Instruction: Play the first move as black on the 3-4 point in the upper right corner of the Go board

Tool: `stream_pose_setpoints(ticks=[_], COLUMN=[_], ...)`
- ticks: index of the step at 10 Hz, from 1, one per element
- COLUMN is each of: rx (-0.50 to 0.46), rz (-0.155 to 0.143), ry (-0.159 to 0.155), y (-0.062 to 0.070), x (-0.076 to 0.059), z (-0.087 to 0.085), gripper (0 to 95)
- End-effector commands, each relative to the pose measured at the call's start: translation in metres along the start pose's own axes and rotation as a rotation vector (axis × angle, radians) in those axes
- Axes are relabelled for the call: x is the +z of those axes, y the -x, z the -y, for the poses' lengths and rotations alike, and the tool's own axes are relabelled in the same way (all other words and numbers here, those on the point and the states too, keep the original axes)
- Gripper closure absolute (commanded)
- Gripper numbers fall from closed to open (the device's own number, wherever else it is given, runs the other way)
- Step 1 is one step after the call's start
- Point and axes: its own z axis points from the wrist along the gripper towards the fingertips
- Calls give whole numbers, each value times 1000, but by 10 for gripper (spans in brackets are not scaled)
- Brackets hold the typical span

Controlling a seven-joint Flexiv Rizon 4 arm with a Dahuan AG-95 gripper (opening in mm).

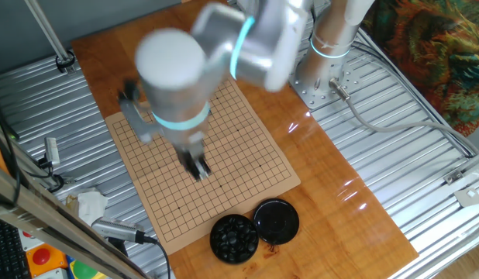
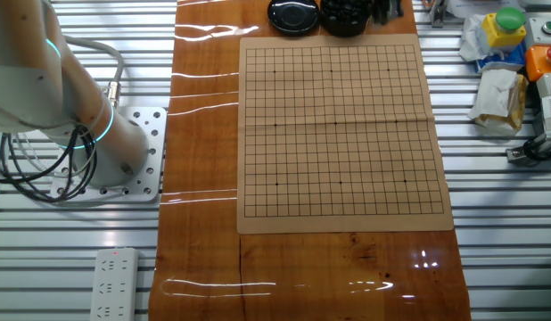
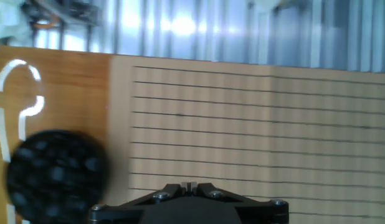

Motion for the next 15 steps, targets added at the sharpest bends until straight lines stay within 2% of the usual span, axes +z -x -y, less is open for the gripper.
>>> stream_pose_setpoints(ticks=[1,3,6,9,10,15], rx=[50,70,82,62,51,43], rz=[11,17,21,25,22,26], ry=[1,2,10,25,39,36], y=[-11,-18,-22,-25,-25,-27], x=[41,61,77,78,78,71], z=[-74,-111,-150,-151,-150,-149], gripper=[950,950,950,950,950,950])
